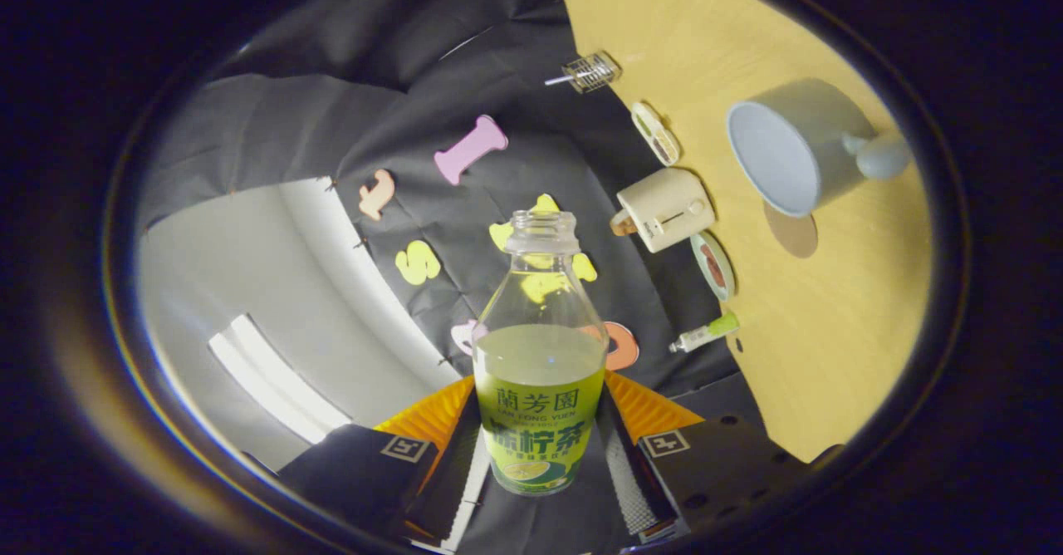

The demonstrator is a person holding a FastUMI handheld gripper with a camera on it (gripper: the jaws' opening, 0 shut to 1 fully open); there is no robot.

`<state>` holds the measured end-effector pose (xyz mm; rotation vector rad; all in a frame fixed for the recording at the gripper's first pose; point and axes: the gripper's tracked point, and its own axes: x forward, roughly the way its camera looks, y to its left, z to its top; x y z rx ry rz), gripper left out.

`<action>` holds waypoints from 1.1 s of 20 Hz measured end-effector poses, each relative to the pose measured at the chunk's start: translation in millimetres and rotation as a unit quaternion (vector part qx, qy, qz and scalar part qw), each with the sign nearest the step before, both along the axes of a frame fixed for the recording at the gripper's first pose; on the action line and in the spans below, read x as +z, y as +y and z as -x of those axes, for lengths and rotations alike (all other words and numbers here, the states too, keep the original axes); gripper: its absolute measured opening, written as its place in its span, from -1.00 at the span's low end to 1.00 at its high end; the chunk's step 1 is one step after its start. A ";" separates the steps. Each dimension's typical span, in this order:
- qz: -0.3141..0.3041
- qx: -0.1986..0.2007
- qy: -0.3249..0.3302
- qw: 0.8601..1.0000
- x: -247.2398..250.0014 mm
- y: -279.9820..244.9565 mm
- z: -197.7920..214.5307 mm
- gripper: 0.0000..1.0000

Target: Take the bottle from table, then pour the juice into the cup, finally place the bottle on the coaster

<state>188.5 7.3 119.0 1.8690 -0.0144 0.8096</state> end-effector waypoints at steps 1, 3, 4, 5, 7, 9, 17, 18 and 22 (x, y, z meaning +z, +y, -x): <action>0.023 -0.005 -0.012 1.000 2.1 1.9 0.5 0.55; 0.082 -0.023 -0.016 0.996 -4.2 5.4 -3.1 0.55; 0.123 -0.038 -0.008 0.992 -9.5 7.3 -8.6 0.55; 0.167 -0.054 -0.001 0.985 -13.8 8.0 -10.7 0.56; 0.249 -0.090 -0.002 0.964 -14.8 9.8 -8.5 0.56; 0.311 -0.129 -0.016 0.941 -11.1 10.8 -10.8 0.56; 0.519 -0.262 -0.063 0.811 -21.7 9.4 -42.2 0.57; 0.543 -0.268 -0.061 0.794 -25.4 10.0 -49.5 0.57; 0.647 -0.305 -0.066 0.696 -26.2 8.9 -71.7 0.58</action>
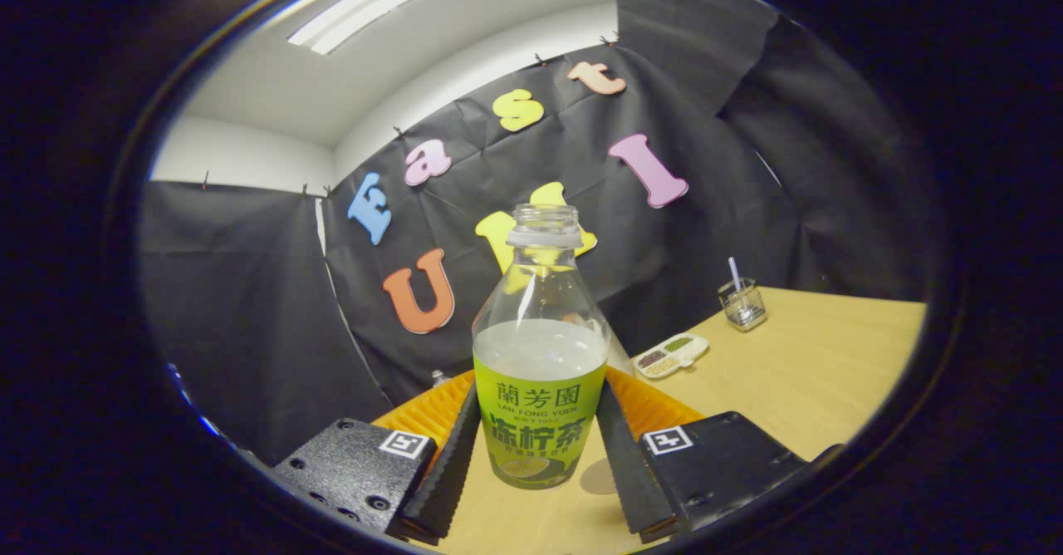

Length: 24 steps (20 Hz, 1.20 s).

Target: Take the bottle from table, then pour the juice into the cup, finally place the bottle on the coaster

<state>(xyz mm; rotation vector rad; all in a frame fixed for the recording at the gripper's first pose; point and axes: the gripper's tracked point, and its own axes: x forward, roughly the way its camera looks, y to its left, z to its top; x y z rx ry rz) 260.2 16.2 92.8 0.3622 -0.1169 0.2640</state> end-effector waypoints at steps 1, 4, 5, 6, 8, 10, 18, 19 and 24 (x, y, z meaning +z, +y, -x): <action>0.030 -0.006 0.000 1.000 -1.4 5.5 -7.2 0.59; 0.140 -0.043 0.019 0.989 -16.3 13.3 -36.2 0.60; 0.181 -0.060 0.039 0.981 -28.4 13.5 -43.8 0.61; 0.211 -0.073 0.050 0.973 -37.9 13.6 -50.0 0.61; 0.253 -0.092 0.069 0.960 -52.2 17.3 -59.5 0.62; 0.271 -0.099 0.080 0.954 -64.2 19.6 -67.1 0.62; 0.253 -0.075 0.098 0.960 -95.3 31.5 -108.1 0.62; 0.252 -0.075 0.098 0.960 -97.7 31.1 -110.1 0.63; 0.234 -0.081 0.112 0.962 -111.5 28.9 -114.3 0.64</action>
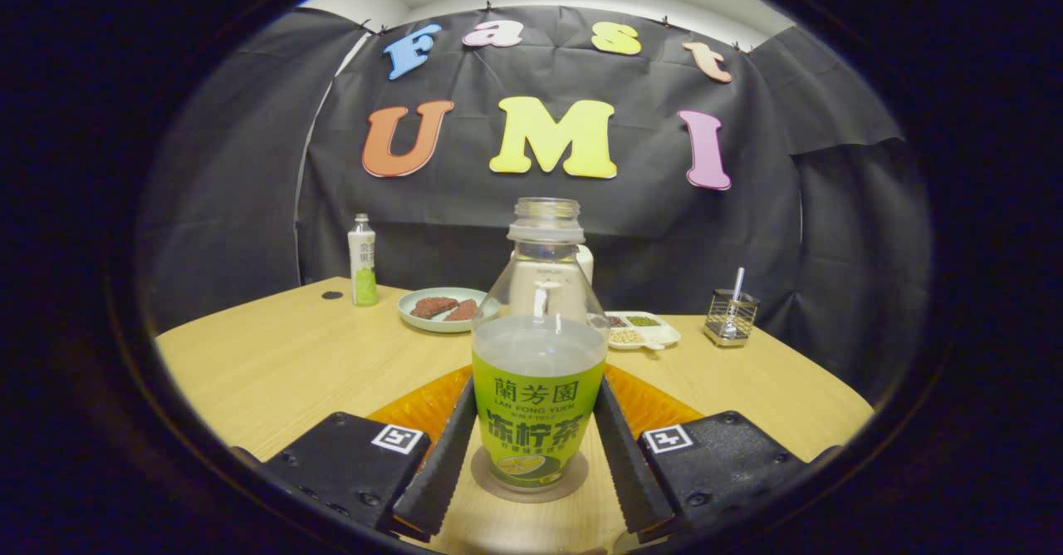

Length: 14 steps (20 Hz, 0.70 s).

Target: Take the bottle from table, then pour the juice into the cup, finally place the bottle on the coaster

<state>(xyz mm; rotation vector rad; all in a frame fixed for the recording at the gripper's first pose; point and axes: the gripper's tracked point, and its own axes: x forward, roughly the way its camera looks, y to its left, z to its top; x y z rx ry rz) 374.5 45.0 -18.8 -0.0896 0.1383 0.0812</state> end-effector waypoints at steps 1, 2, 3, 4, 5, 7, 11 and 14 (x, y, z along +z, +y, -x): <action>-0.005 -0.002 0.000 1.000 0.1 -0.6 0.1 0.64; -0.011 0.003 0.000 1.000 1.1 1.9 1.5 0.65; -0.013 0.006 0.000 1.000 2.2 3.9 2.2 0.67; -0.009 0.007 0.001 1.000 3.6 4.5 3.1 0.68; 0.000 0.004 0.003 1.000 3.3 2.3 5.1 0.68; 0.018 -0.005 0.013 1.000 2.8 -2.5 8.4 0.80; 0.004 0.001 0.011 1.000 11.7 1.5 21.8 0.84; -0.001 -0.006 0.002 1.000 19.0 -0.8 36.4 0.84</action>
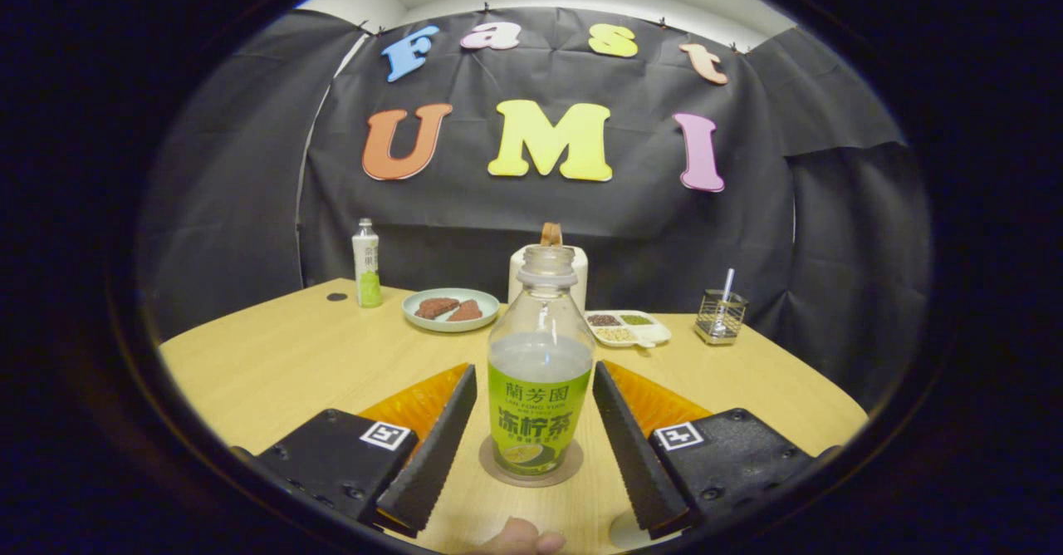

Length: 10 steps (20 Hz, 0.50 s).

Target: Take the bottle from table, then pour the juice into the cup, finally place the bottle on the coaster

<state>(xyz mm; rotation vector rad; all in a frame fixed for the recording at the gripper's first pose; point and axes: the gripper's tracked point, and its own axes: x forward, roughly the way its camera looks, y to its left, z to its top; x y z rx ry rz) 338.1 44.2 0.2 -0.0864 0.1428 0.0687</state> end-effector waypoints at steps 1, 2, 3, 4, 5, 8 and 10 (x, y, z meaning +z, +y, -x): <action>0.003 -0.006 0.001 1.000 1.2 -2.2 5.3 0.84; 0.007 -0.014 0.002 1.000 2.6 -3.9 11.3 0.84; 0.011 -0.017 0.001 1.000 5.8 -3.7 17.8 0.83; 0.014 -0.017 0.000 1.000 10.4 -1.3 24.5 0.83; 0.018 -0.016 -0.001 1.000 14.3 0.3 31.2 0.83; 0.051 -0.010 -0.018 0.999 30.3 3.8 54.2 0.86; 0.068 -0.026 -0.027 0.997 36.7 -5.5 70.9 0.91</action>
